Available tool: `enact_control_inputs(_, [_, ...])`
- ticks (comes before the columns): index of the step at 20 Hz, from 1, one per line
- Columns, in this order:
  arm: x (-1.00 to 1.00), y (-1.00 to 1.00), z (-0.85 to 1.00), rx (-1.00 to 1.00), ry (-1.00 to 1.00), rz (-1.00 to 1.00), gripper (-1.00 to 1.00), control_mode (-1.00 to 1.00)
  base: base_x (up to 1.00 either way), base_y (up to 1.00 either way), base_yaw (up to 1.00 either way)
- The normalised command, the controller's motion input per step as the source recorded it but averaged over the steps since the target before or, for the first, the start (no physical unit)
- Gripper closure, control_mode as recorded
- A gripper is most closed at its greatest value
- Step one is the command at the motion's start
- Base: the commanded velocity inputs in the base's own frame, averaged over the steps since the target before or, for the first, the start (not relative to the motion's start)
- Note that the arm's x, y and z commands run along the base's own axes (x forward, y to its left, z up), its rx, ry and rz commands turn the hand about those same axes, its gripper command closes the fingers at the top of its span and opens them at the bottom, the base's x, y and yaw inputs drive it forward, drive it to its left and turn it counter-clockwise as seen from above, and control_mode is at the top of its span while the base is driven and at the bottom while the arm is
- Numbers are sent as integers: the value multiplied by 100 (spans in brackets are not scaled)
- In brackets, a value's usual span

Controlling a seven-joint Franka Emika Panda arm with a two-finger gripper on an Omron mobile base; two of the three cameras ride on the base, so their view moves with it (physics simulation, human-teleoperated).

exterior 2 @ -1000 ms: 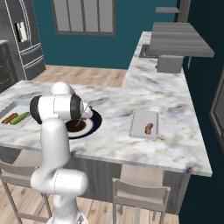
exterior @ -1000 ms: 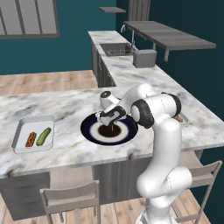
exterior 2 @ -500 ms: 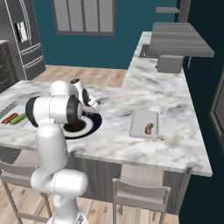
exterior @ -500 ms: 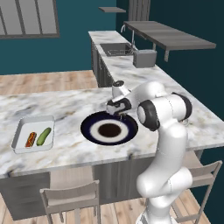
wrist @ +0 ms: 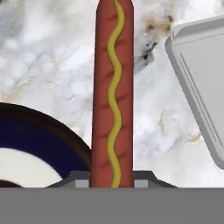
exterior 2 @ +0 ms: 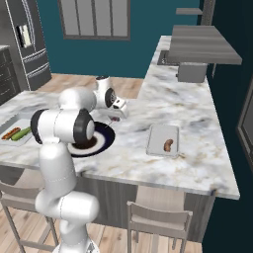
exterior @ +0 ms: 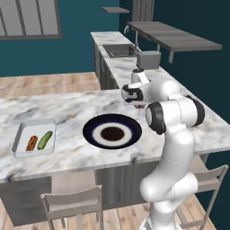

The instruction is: Place one cooked food and one vegetable from the large plate to each tupperware container.

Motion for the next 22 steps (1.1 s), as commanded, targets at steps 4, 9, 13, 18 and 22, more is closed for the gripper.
enact_control_inputs(4, [-16,-90,0,1,8,3,100,-100,0,0,0])
enact_control_inputs(9, [-16,-89,-2,11,6,8,100,-100,0,0,0])
enact_control_inputs(13, [0,-87,-11,23,5,8,100,-100,0,0,0])
enact_control_inputs(18, [-7,-65,-5,4,-10,12,100,-100,0,0,0])
enact_control_inputs(22, [1,-50,0,0,-1,20,100,-100,0,0,0])
